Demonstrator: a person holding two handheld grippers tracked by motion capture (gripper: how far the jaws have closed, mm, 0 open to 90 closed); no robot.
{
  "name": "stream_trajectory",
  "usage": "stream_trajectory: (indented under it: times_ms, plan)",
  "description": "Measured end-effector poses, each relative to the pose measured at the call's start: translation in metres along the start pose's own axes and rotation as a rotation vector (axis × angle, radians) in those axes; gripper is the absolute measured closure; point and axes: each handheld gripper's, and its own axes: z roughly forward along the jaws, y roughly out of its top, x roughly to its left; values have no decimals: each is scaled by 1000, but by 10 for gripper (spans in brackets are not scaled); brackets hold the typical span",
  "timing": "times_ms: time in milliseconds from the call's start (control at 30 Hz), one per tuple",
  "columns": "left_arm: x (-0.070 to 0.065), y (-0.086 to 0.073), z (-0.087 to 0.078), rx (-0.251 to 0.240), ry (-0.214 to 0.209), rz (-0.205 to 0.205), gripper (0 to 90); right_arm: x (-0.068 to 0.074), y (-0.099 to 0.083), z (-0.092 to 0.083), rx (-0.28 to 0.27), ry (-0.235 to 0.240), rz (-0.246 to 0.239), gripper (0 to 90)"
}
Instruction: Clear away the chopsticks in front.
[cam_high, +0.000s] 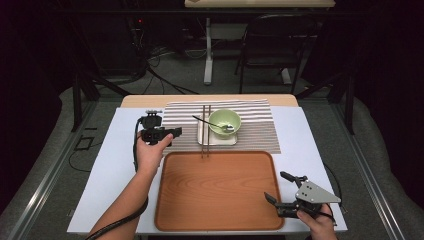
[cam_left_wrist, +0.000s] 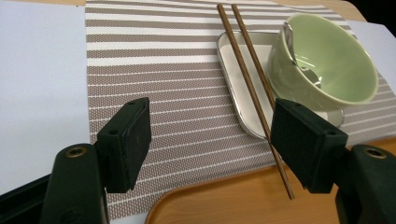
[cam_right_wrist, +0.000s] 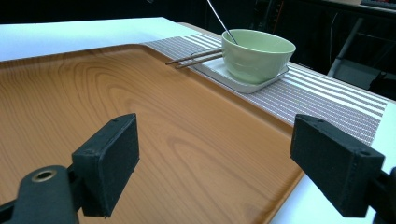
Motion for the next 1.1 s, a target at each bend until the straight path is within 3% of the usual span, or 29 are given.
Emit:
stream_trajectory:
  times_ms: [267,333,533,733,1100]
  plan:
    - [0,12,13,45,48,9,316,0,0,0,-5,4,0,150]
    - [0,16,16,60,57,3,361,0,0,-1,-6,5,0,150]
    - [3,23,27,93,45,-35,428,0,1,-1,-9,7,-1,150]
    - [5,24,37,96,7,-54,469,0,1,-1,-9,9,-1,150]
    - [-1,35,50,110,-4,-6,521,-1,1,-1,-9,11,3,150]
